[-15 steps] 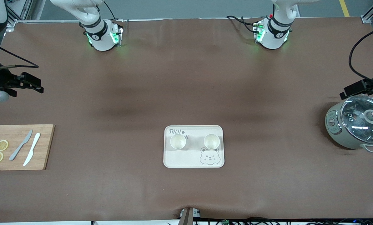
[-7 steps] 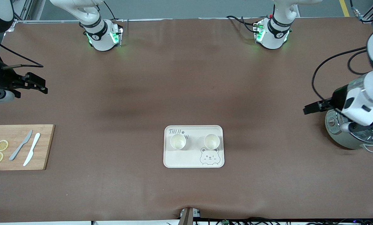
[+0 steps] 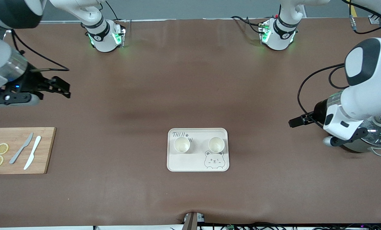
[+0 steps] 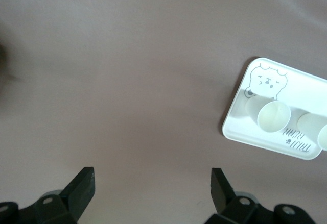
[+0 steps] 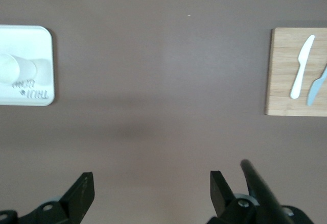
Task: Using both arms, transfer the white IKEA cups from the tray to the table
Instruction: 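Reach both grippers down toward the two white cups on the tray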
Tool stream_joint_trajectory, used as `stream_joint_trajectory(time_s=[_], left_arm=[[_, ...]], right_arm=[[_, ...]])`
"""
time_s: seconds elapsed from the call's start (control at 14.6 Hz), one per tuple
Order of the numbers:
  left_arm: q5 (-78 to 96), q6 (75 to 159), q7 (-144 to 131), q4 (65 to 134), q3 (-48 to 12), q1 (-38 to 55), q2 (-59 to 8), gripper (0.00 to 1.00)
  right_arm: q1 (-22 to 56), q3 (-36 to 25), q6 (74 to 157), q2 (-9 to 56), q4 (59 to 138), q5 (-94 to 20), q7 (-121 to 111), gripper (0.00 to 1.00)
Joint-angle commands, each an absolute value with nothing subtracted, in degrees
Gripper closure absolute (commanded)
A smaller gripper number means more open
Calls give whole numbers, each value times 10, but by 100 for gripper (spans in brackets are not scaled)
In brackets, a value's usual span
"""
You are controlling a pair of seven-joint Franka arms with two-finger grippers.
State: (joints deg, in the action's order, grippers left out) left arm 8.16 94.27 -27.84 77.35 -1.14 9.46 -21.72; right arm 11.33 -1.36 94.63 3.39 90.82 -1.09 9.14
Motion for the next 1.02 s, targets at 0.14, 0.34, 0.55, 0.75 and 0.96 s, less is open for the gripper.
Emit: stream_joint_trajectory(time_s=[0.14, 0.34, 0.55, 0.75, 0.96], left_arm=[[91, 989, -345, 764, -9, 126, -249, 0], [89, 1040, -394, 764, -8, 153, -276, 0], [86, 1085, -432, 763, -5, 177, -304, 0], [64, 1123, -474, 762, -5, 201, -331, 0], [48, 1151, -503, 761, -4, 221, -355, 0]], right_arm=[[179, -18, 1005, 82, 899, -31, 205, 0], [233, -18, 1075, 126, 899, -49, 281, 0], [278, -18, 1135, 168, 900, -44, 351, 0], [311, -18, 1175, 207, 898, -40, 396, 0], [330, -18, 1218, 256, 875, -40, 409, 0]])
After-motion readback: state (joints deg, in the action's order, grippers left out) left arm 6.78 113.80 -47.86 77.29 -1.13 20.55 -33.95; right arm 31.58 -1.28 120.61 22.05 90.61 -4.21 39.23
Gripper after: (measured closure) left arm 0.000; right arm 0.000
